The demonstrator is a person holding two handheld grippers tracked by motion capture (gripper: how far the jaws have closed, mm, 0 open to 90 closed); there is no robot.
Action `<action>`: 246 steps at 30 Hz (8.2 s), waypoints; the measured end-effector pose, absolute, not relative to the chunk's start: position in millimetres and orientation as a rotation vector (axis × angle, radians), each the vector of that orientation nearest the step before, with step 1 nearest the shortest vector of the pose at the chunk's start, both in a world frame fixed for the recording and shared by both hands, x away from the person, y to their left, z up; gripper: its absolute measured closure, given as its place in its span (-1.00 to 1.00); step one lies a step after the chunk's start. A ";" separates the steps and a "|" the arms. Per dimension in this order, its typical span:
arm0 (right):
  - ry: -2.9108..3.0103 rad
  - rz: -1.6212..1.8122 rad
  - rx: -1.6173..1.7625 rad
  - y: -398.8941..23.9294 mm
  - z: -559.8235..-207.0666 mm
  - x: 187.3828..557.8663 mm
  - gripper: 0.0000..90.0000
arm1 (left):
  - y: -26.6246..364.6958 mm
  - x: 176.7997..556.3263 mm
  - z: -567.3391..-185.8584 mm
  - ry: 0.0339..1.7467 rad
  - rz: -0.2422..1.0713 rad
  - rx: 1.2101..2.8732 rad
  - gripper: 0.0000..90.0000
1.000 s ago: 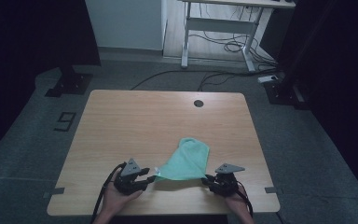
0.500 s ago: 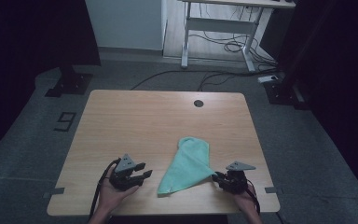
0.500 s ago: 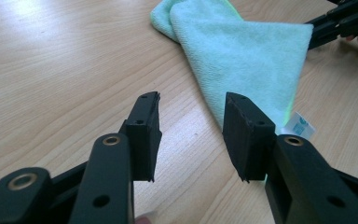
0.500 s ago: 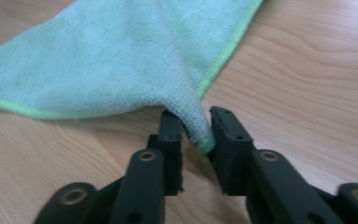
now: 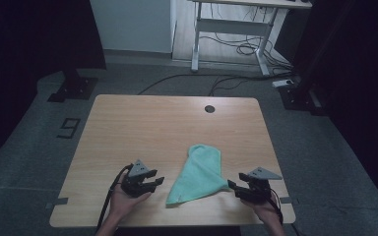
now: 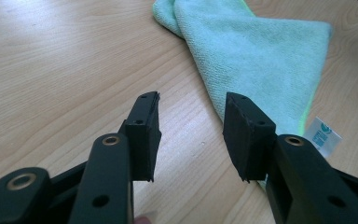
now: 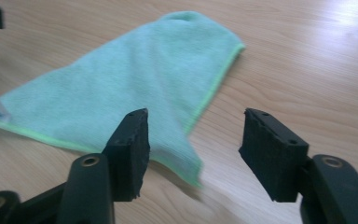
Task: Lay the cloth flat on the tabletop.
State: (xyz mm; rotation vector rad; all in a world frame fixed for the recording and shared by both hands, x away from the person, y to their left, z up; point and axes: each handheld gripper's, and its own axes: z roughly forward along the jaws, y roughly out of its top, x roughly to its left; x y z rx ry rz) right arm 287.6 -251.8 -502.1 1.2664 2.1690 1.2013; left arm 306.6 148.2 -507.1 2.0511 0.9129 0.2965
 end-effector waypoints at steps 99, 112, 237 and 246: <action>2.308 1.188 1.057 -197.8 -499.2 266.6 0.89 | 163.7 300.8 -481.0 0.874 0.238 2.052 0.93; 2.238 1.225 0.991 -188.9 -430.1 363.3 0.81 | 164.3 334.0 -462.2 0.912 0.246 2.041 0.90; 2.381 1.142 1.110 -182.4 -549.6 301.7 0.16 | 66.7 391.6 -521.0 0.893 0.377 2.232 0.29; 2.382 1.145 1.107 -182.6 -549.7 301.7 0.16 | 58.1 377.0 -530.9 0.842 0.313 2.260 0.25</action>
